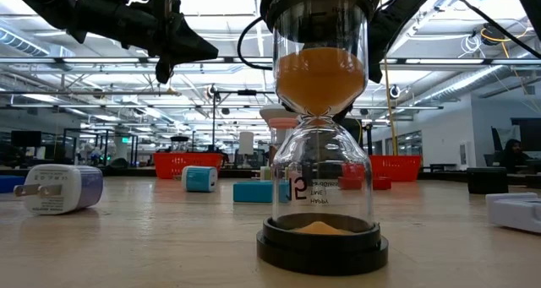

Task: Pick & Place Office items
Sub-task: Put the black charger adapter into the top right red bin

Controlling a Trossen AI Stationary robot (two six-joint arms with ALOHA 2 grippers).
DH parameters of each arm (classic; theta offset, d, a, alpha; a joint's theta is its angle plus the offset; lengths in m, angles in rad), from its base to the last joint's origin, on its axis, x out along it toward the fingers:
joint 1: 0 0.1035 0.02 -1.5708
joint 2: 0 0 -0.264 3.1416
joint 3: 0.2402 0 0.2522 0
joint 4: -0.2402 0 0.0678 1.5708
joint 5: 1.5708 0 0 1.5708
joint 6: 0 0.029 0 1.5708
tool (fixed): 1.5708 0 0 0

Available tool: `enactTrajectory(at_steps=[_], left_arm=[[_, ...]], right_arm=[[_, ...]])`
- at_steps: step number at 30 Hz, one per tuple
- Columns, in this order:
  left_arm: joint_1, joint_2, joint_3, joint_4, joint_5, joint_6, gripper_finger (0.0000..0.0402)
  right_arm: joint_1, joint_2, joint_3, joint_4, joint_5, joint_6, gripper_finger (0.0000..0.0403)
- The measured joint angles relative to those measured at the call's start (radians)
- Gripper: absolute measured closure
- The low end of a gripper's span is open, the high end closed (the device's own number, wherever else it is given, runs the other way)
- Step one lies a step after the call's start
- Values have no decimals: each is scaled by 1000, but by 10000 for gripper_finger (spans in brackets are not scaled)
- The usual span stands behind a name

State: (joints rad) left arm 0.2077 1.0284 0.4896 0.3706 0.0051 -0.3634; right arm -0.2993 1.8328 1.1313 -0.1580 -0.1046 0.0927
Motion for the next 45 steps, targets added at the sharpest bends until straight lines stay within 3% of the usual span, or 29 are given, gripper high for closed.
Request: enactTrajectory(at_steps=[7,13,17,22,31,45], left_arm=[[0,0,0,0,0,0,373],[0,0,0,0,0,0,373],[0,0,0,0,0,0,373],[0,0,0,0,0,0,373],[0,0,0,0,0,0,373],[0,0,0,0,0,0,373]], right_arm=[[-2,-32,-1,-60,-1,30,265],[-38,-203,-1,-201,29,184,265],[-117,-356,0,-355,100,333,264],[-288,-492,1,-501,232,392,263],[-597,-407,-1,-500,262,370,260],[-645,-353,-143,-338,260,394,262]])
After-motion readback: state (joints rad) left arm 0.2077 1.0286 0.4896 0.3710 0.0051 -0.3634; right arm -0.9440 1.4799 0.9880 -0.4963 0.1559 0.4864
